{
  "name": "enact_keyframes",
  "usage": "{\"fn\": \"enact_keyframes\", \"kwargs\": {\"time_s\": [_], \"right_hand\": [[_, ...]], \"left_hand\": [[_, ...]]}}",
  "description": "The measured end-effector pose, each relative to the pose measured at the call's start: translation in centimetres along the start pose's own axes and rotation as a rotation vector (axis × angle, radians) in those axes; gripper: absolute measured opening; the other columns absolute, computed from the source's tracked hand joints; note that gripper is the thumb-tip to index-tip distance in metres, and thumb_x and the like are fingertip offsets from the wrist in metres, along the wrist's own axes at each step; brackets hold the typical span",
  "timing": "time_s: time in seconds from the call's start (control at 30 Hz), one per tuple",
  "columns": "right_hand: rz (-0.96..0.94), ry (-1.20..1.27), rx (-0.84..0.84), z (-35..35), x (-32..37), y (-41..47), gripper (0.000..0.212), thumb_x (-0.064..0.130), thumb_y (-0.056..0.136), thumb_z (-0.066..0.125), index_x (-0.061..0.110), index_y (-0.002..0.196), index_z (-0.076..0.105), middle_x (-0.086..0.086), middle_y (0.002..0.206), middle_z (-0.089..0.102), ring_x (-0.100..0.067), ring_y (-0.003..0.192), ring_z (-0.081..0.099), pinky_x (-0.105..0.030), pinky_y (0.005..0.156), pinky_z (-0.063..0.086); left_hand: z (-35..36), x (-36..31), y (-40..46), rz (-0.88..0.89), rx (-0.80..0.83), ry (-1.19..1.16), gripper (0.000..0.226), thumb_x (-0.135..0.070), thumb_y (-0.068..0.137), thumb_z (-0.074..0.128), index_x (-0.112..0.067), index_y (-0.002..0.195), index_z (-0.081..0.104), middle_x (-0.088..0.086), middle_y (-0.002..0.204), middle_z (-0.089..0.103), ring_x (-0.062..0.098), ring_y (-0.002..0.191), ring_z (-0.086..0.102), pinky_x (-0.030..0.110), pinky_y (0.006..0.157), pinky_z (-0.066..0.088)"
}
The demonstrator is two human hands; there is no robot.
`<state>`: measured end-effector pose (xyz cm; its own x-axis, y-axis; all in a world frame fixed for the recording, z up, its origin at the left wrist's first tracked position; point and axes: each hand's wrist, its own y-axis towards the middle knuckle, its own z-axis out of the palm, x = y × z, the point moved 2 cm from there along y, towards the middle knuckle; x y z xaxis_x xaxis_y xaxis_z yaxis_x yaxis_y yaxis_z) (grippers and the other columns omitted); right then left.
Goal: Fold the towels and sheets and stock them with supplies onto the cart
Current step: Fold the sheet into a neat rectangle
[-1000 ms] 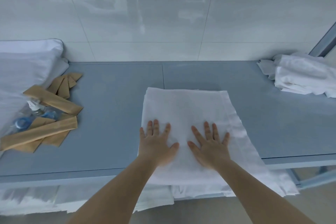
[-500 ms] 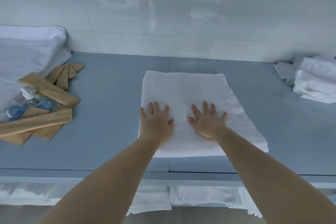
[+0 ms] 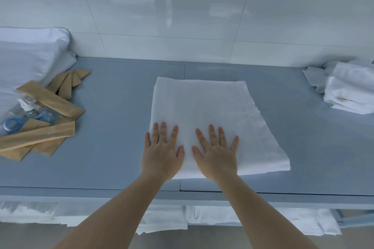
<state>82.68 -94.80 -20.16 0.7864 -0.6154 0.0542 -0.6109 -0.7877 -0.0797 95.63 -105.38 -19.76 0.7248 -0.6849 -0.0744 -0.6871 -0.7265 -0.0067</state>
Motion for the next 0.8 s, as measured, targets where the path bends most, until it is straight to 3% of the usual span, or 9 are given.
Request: {"fn": "enact_keyframes", "kwargs": {"time_s": [0.27,0.53,0.67,0.8], "right_hand": [[0.241,0.028,-0.035,-0.3,-8.3,-0.7,0.069,0.071,0.080,-0.009,0.051,0.146,-0.009,0.006,0.161,-0.010,-0.025,0.148,-0.008,-0.060,0.113,-0.005],[0.122,0.008,-0.014,-1.4,-10.2,0.9,0.057,0.063,0.089,-0.001,0.054,0.145,-0.007,0.011,0.161,-0.010,-0.017,0.148,-0.006,-0.056,0.115,-0.004],[0.223,0.072,0.046,-2.0,-9.1,-0.1,0.052,0.049,0.100,0.011,0.044,0.150,-0.002,0.005,0.162,-0.009,-0.022,0.148,-0.010,-0.065,0.111,-0.008],[0.372,0.246,0.055,-1.4,-4.4,-3.1,0.054,0.049,0.099,0.014,0.041,0.151,0.000,0.006,0.161,-0.010,-0.019,0.147,-0.017,-0.067,0.108,-0.008]], "left_hand": [[0.1,0.0,0.0,-0.006,-0.011,0.013,0.069,-0.059,0.092,0.010,-0.032,0.153,-0.005,0.009,0.162,-0.003,0.028,0.148,-0.012,0.046,0.120,-0.001],[0.1,-2.5,-2.2,-0.158,0.033,-0.058,0.075,-0.063,0.089,0.011,-0.027,0.153,-0.007,0.015,0.161,-0.008,0.032,0.146,-0.015,0.050,0.118,-0.006],[-0.3,-5.2,-4.5,-0.265,0.053,-0.130,0.073,-0.057,0.093,0.017,-0.023,0.153,-0.006,0.019,0.160,-0.010,0.035,0.145,-0.018,0.052,0.117,-0.009],[-0.6,-9.8,-7.2,-0.368,0.076,-0.248,0.067,-0.044,0.097,0.023,-0.020,0.154,-0.005,0.020,0.158,-0.015,0.035,0.143,-0.025,0.051,0.115,-0.016]]}}
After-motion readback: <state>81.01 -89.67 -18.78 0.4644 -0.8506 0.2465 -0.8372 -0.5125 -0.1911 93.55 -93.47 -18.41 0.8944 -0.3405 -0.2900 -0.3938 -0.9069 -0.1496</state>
